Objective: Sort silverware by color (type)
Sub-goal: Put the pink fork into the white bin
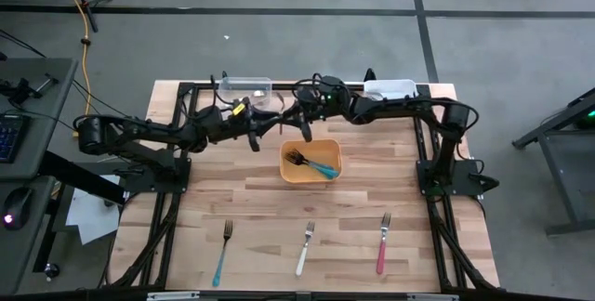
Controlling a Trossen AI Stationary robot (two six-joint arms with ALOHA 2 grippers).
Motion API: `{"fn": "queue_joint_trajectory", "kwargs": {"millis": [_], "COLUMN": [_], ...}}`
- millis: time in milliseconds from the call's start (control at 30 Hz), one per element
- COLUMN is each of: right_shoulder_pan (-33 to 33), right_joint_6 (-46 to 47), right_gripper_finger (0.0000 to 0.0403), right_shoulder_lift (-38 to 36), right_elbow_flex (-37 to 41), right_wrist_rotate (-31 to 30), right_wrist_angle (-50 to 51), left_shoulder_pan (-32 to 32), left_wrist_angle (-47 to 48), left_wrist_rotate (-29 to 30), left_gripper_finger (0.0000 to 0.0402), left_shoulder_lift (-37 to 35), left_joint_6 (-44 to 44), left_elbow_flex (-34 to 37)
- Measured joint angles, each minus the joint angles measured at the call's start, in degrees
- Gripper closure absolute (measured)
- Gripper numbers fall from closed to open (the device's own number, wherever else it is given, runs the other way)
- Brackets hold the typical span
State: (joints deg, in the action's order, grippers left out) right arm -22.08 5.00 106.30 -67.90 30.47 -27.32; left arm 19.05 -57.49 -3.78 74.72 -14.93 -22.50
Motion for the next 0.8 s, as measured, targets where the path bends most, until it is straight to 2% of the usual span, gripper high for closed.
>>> {"fn": "queue_joint_trajectory", "kwargs": {"millis": [133,333,567,800], "right_shoulder_pan": [-1.7,-5.5,-13.7,-23.0], "right_joint_6": [-4.3,-13.2,-20.1,-24.3], "right_gripper_finger": [0.0352,0.0352,0.0352,0.0352], "right_shoulder_lift": [-4.0,-10.6,-16.5,-17.8], "right_elbow_flex": [0.0,0.0,0.0,0.2], "right_wrist_rotate": [-2.2,-10.7,-26.1,-42.2], "right_wrist_angle": [9.8,34.2,64.1,78.9], "left_shoulder_pan": [0.0,0.0,0.0,0.0], "left_wrist_angle": [2.7,6.1,6.6,6.8], "left_wrist_rotate": [-0.1,-0.1,-0.2,-0.3], "left_gripper_finger": [0.0299,0.0298,0.0298,0.0298], "left_shoulder_lift": [0.0,0.0,0.0,0.0], "left_joint_6": [1.9,3.8,4.7,4.7], "left_elbow_flex": [0.0,0.0,0.0,0.0]}}
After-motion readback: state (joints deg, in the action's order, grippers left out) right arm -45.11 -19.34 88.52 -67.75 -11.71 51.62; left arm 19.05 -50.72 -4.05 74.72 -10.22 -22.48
